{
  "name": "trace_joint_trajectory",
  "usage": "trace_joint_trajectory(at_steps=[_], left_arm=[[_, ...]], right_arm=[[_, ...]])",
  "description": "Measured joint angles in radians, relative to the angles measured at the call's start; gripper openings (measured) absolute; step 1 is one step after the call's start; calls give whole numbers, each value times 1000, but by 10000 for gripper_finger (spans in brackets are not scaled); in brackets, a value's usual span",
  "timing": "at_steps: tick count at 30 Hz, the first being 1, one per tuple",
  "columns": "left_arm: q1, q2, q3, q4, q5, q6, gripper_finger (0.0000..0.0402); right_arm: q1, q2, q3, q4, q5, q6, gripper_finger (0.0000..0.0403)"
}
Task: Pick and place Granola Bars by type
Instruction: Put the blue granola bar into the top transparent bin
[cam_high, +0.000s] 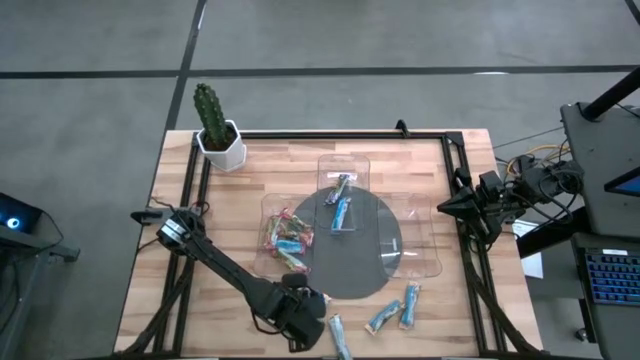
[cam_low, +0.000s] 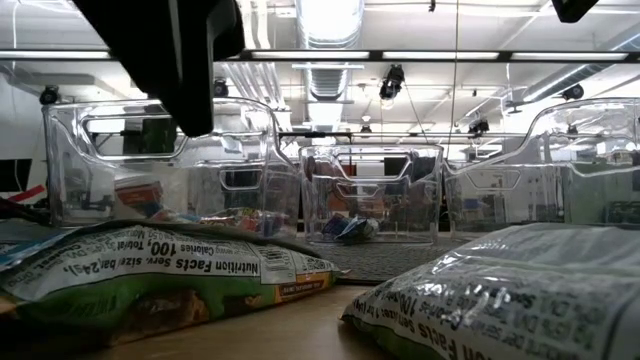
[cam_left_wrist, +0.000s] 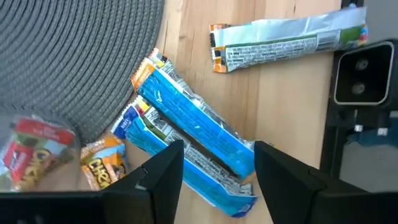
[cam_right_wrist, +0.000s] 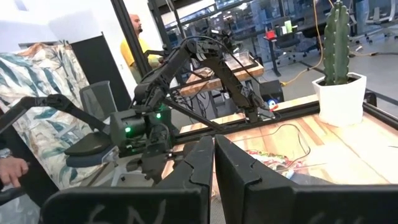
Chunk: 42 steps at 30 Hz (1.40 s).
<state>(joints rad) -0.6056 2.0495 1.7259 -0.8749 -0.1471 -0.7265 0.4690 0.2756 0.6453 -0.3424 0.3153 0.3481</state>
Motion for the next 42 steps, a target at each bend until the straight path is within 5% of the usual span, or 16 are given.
trace_joint_trajectory(at_steps=[10,19,42], left_arm=[[0,0,21,-1,121,-525,177],[3,0,3,-11,120,-858,177],[6,0,-112,33,101,-980,177]], right_arm=[[0,0,0,0,0,-5,9],[0,0,0,-2,0,-8,9],[0,0,0,-21,0,-8,9]])
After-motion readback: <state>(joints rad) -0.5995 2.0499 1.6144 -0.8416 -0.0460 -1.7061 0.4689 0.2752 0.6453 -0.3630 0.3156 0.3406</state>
